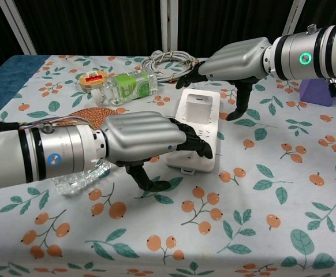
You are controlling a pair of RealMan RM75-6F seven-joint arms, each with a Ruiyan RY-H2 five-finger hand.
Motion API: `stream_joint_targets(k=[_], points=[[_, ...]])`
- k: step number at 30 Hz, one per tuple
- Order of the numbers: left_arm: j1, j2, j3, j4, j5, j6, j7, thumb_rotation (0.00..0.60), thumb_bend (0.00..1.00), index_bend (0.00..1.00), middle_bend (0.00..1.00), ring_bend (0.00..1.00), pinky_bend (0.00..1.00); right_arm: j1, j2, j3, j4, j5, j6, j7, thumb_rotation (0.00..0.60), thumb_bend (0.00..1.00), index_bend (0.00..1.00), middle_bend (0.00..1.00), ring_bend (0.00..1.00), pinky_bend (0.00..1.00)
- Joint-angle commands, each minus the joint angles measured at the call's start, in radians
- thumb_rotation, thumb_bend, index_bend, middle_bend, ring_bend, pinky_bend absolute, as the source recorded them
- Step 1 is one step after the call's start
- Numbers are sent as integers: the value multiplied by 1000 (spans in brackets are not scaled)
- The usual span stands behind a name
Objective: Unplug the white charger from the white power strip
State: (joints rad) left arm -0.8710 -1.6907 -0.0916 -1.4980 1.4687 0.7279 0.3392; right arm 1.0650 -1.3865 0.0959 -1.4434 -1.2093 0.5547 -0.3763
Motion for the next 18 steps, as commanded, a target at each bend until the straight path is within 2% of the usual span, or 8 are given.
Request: stream_joint_targets(k=[1, 6, 12, 18], points=[[-5, -5, 4, 7, 0, 6, -15, 600, 348, 157, 188, 120, 170, 8, -18, -7, 16, -6, 4, -8, 600, 142, 0, 103, 0, 183], [-12, -5, 9, 15, 3, 15, -46, 600, 349, 157, 190, 120, 170, 24, -52, -10, 52, -15, 8, -20, 600, 155, 48, 137, 3, 224], [-20, -4, 14, 25, 6, 25, -83, 600, 348, 157, 196, 120, 170, 38, -85, -13, 104, -70, 23, -3, 600, 217, 209, 219, 96, 305], [-27, -4, 20, 37, 3, 27, -109, 600, 347, 157, 196, 120, 169, 36, -97, -30, 136, -140, 42, 40, 600, 239, 301, 249, 160, 374]])
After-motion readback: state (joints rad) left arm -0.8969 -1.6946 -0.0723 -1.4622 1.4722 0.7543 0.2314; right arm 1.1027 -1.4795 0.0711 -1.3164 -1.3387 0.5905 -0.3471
